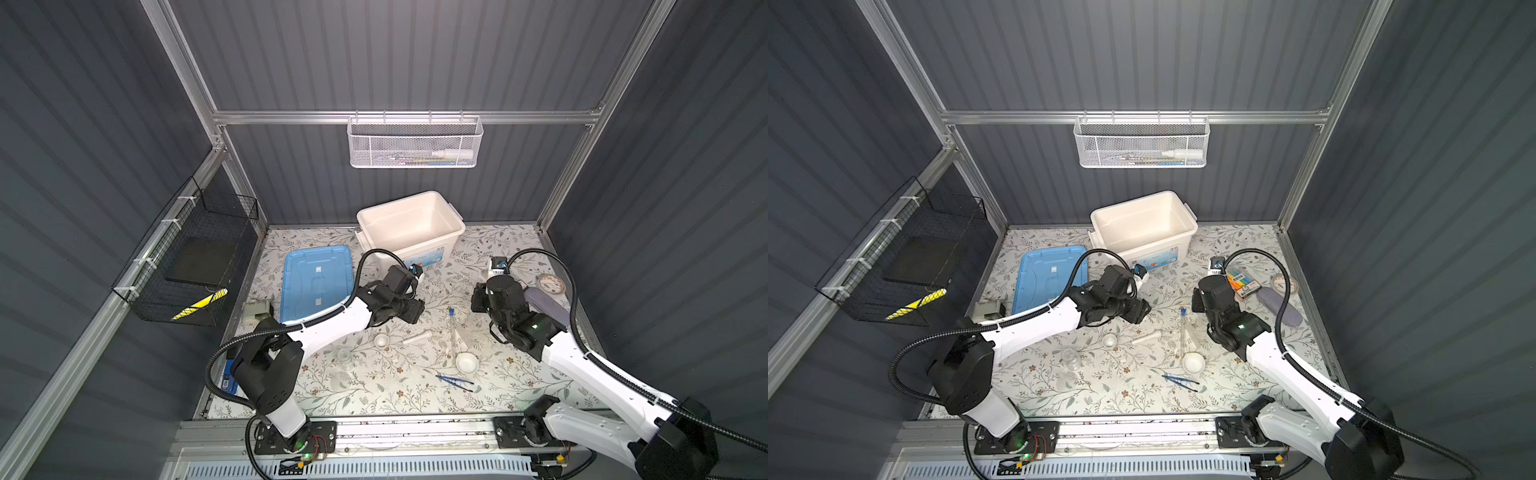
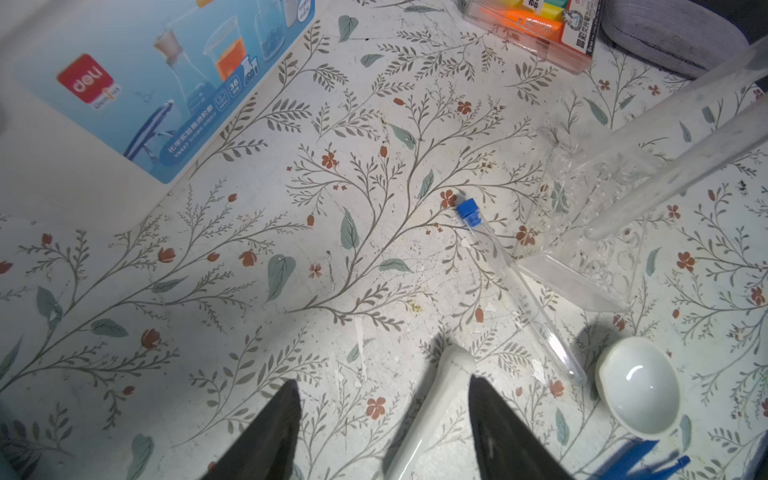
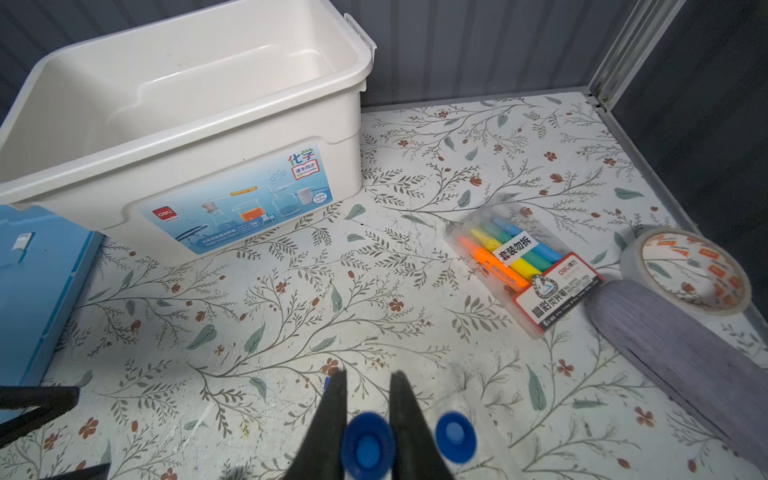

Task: Organize the chemistry lab equipment
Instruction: 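Carry the test tubes with the right gripper back toward the marker box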

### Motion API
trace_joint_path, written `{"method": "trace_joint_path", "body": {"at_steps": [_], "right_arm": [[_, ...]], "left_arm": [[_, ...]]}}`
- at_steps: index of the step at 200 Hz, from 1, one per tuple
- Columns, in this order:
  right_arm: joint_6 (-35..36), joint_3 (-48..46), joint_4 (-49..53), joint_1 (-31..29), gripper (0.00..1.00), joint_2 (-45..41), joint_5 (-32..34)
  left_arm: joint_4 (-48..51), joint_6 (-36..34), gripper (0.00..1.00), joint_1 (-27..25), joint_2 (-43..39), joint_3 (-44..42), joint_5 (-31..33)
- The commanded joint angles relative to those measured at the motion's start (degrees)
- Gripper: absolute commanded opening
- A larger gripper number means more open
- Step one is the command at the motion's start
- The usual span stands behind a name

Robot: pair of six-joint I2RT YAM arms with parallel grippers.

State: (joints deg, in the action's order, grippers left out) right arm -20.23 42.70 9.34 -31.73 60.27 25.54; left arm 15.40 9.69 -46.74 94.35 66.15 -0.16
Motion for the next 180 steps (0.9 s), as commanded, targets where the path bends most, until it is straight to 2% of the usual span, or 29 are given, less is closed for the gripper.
{"method": "trace_joint_path", "body": {"at_steps": [1, 121, 180], "right_arm": [[1.8, -0.9, -2.0, -0.4, 0.16, -0.9, 2.7], [3.5, -4.3, -7.4, -1.5, 0.15, -0.1, 7.4], [4.2, -5.1, -8.3, -1.9, 0.15, 0.5, 7.7]], "left_arm": [[1.5, 0.7, 0.66, -0.6, 1.1, 1.5, -0.5], [1.6, 0.9, 0.66, -1.2, 2.0, 2.0, -0.1], [1.5, 0.9, 0.66, -1.4, 2.3, 2.3, 0.0]]}}
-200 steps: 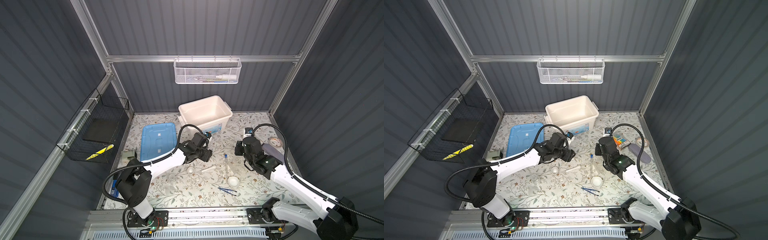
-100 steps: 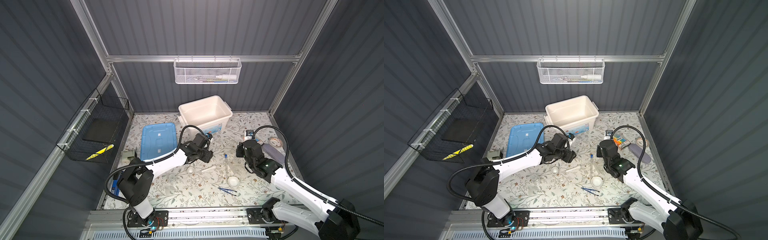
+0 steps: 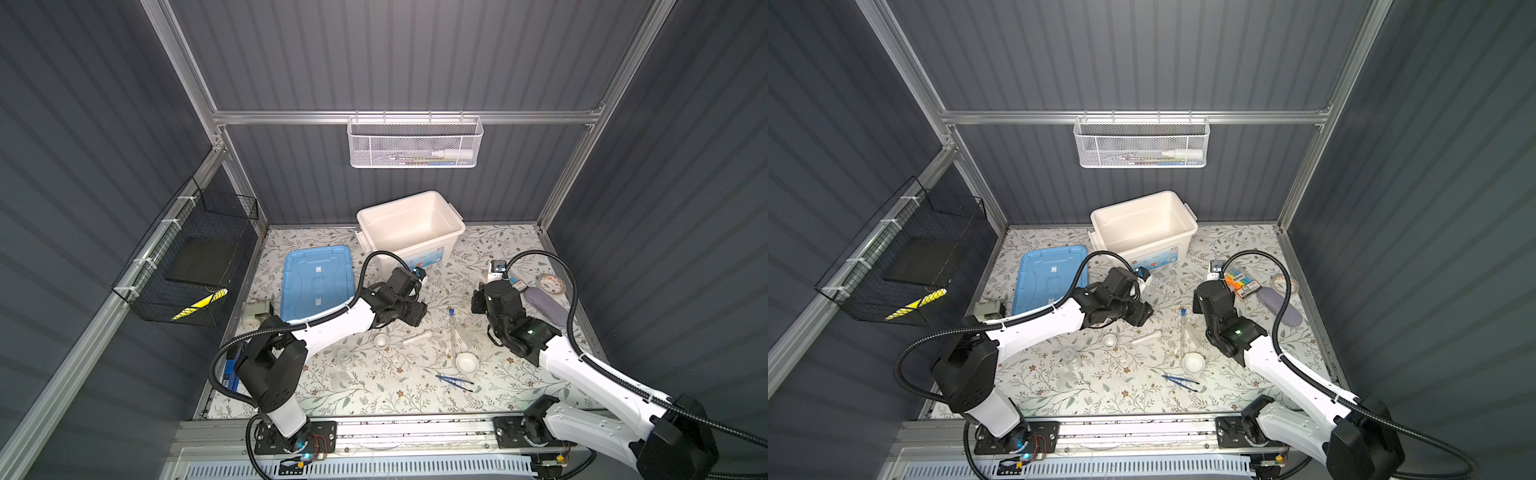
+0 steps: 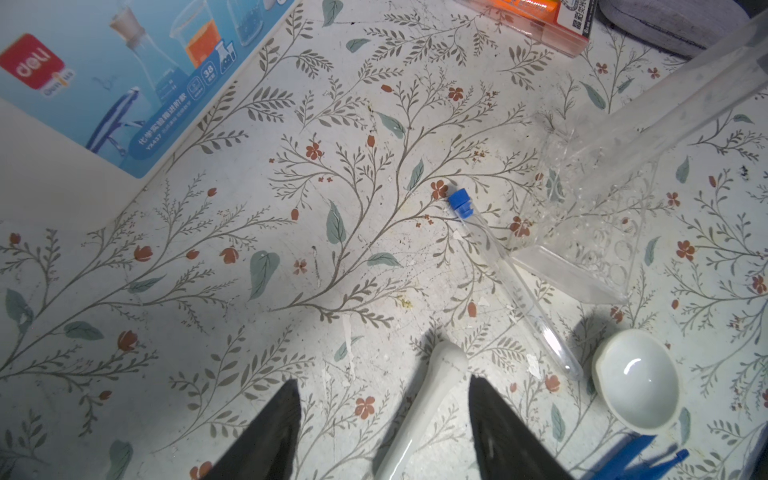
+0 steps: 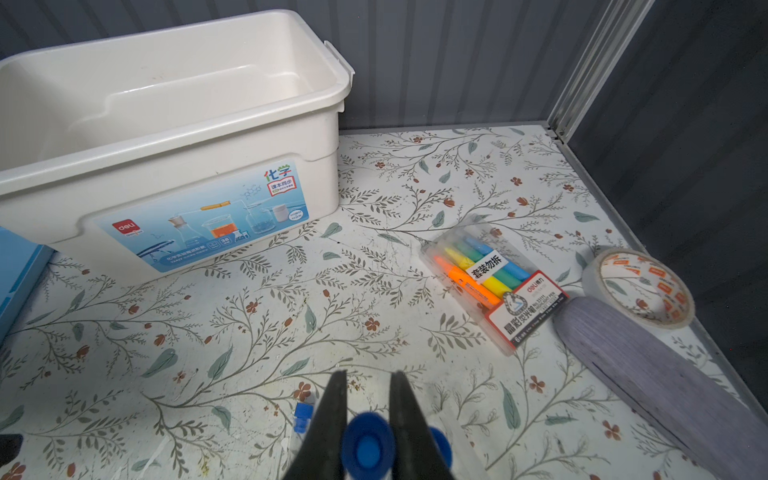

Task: Organize the chemistry lab equipment
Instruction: 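Carry the test tubes with the right gripper back toward the marker box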

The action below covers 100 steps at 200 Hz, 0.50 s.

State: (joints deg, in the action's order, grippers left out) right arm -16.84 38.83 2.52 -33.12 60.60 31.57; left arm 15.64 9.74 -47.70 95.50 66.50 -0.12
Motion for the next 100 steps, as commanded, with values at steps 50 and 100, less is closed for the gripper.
{"method": "trace_joint_path", "body": {"at_steps": [50, 100], "right_arm": [[0.8, -2.8, -1.8, -0.9, 0.15, -0.9, 0.6], [1.4, -3.2, -2.0, -1.3, 0.15, -0.9, -0.5]], "left_arm": [[1.1, 1.0, 0.66, -0.5, 1.2, 1.7, 0.0], [0.9, 1.1, 0.66, -0.7, 1.2, 1.5, 0.1]]}}
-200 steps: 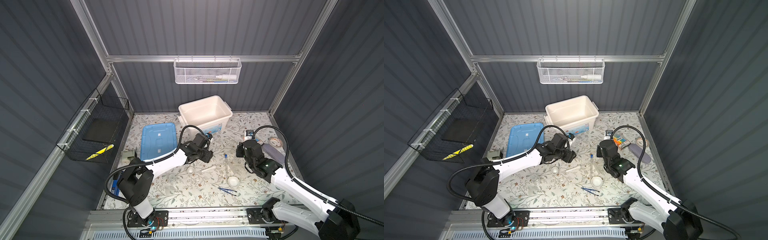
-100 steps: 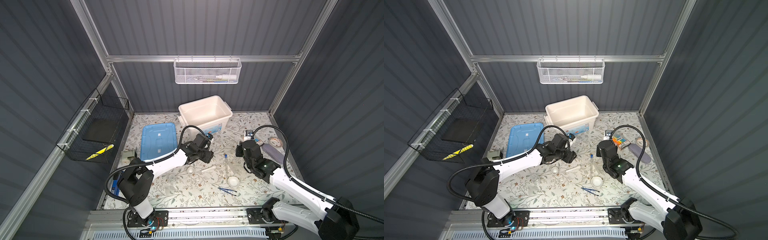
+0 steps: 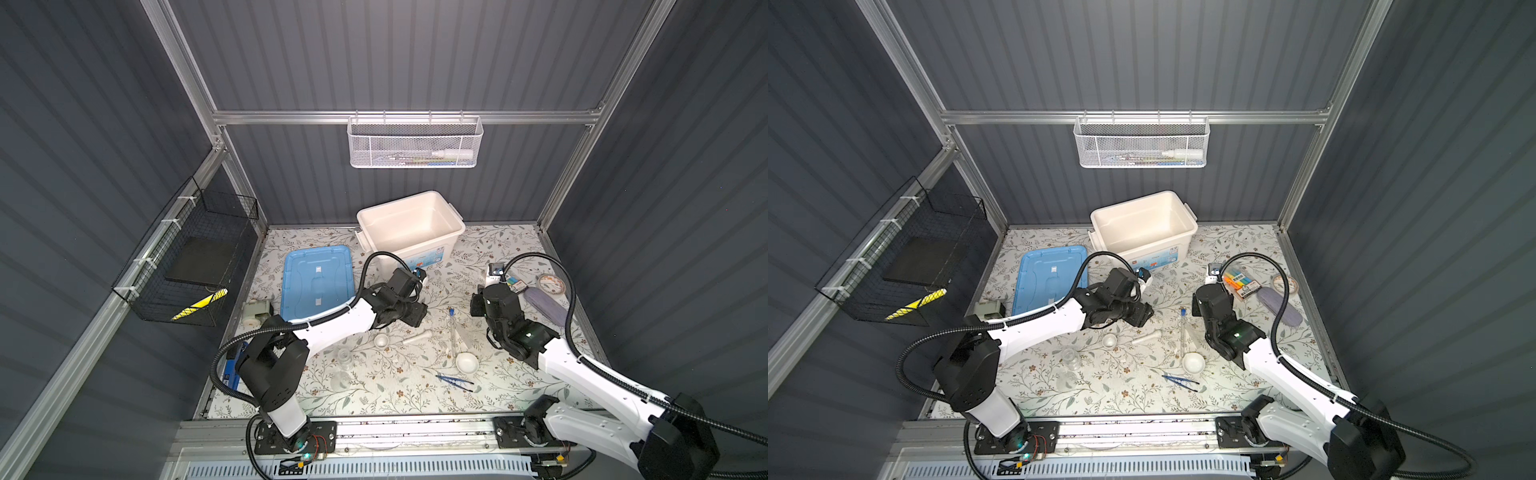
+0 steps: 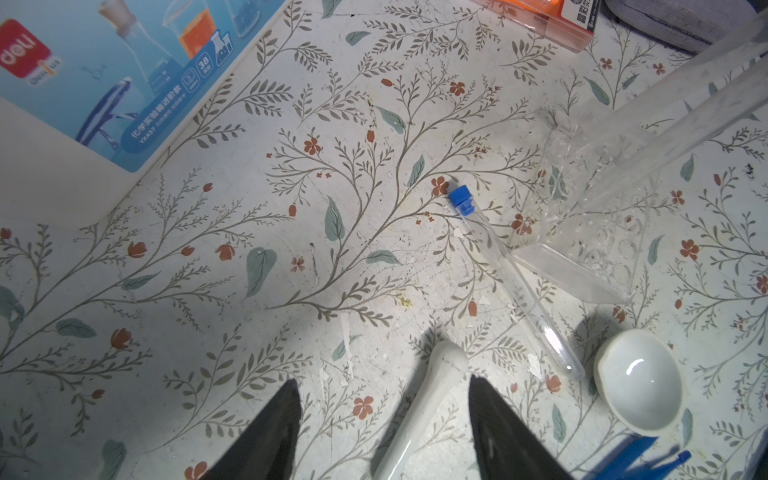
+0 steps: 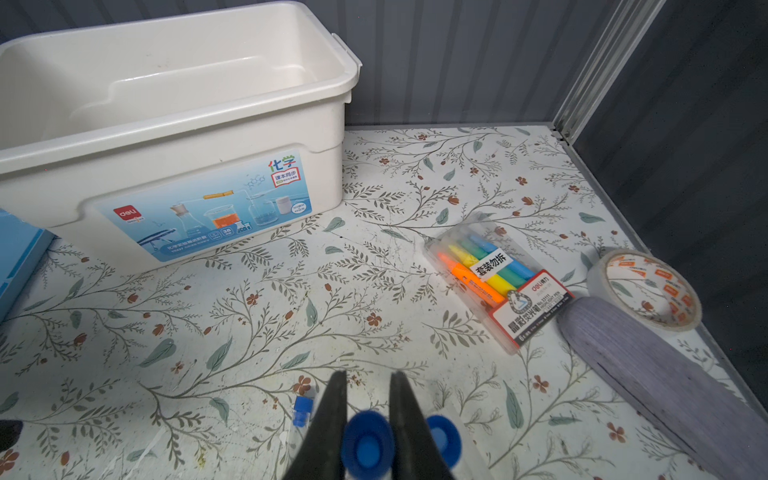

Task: Organize the chemistry lab equipment
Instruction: 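Carry the test tubes with the right gripper back toward the marker box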

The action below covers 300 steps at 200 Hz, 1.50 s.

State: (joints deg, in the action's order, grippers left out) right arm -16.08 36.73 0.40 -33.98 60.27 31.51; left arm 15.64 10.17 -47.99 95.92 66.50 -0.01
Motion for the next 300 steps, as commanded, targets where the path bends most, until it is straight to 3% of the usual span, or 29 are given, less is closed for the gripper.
{"method": "trace_joint_path", "body": {"at_steps": [1, 219, 300], "right_arm": [[0.7, -1.1, 0.1, -0.5, 0.15, -0.6, -0.4], [3.6, -0.5, -1.9, -3.9, 0.16, -4.7, 7.2], [2.3, -2.4, -7.7, -4.3, 0.16, -1.6, 10.7]], "left_arm": [[1.0, 0.8, 0.66, -0.4, 0.8, 1.6, 0.0], [0.3, 1.0, 0.66, -1.0, 0.4, 0.7, 0.2], [0.2, 1.2, 0.66, -1.5, 0.6, 0.6, 0.1]]}}
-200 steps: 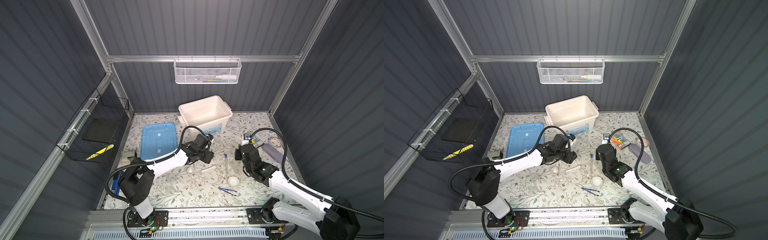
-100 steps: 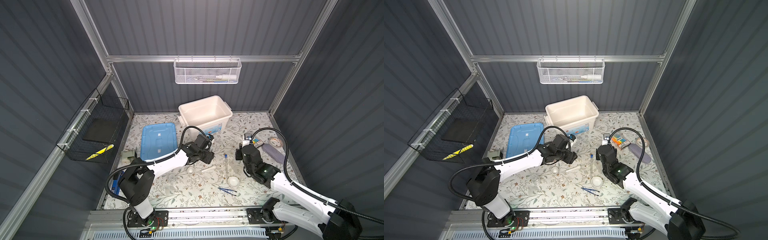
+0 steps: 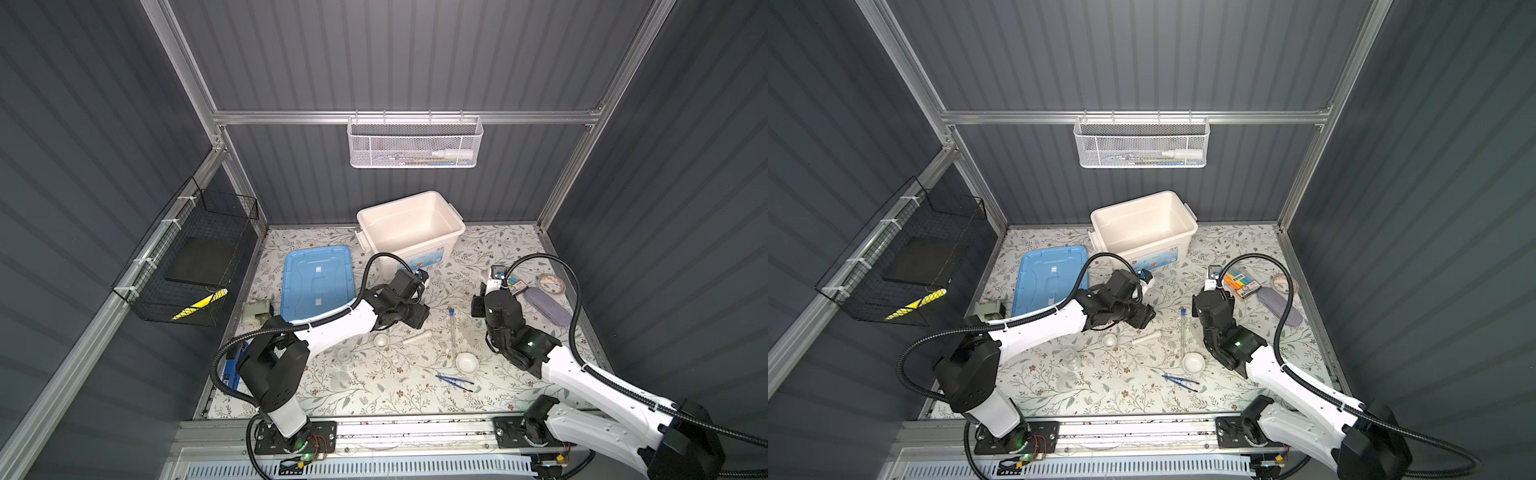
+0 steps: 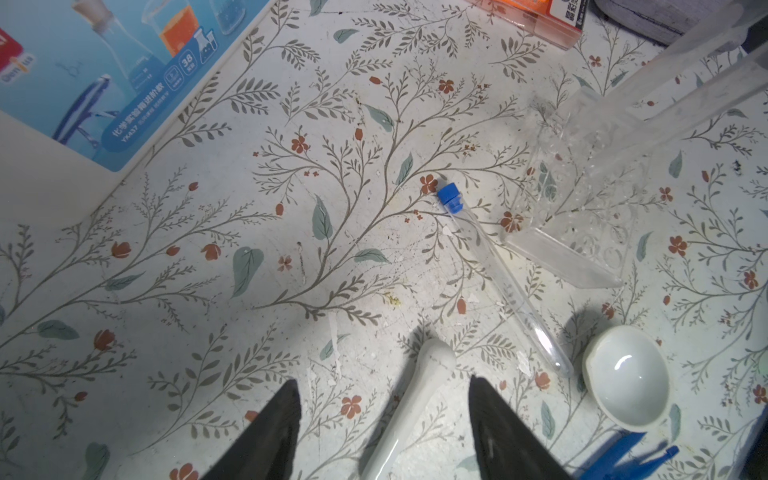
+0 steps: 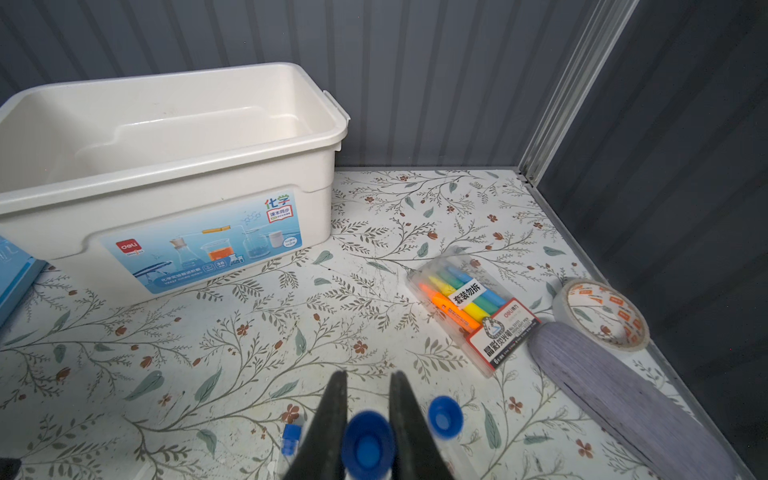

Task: Organize the chemistry lab equipment
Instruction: 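Carry the test tubes with the right gripper back toward the marker box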

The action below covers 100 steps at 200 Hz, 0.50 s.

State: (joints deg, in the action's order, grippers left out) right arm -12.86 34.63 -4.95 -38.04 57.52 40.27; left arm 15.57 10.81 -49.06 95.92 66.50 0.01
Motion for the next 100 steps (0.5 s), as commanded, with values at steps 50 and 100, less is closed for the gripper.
{"method": "trace_joint_path", "body": {"at_steps": [50, 100], "right_arm": [[-1.0, -1.2, -2.6, -0.2, 0.16, 2.2, 2.4], [-1.2, -1.8, -1.6, -0.2, 0.16, 1.2, 2.1]], "left_arm": [[0.2, 0.6, 0.66, -0.5, 0.8, 0.7, 0.1], [0.1, 0.6, 0.66, -0.6, 1.1, 0.8, 0.1]]}}
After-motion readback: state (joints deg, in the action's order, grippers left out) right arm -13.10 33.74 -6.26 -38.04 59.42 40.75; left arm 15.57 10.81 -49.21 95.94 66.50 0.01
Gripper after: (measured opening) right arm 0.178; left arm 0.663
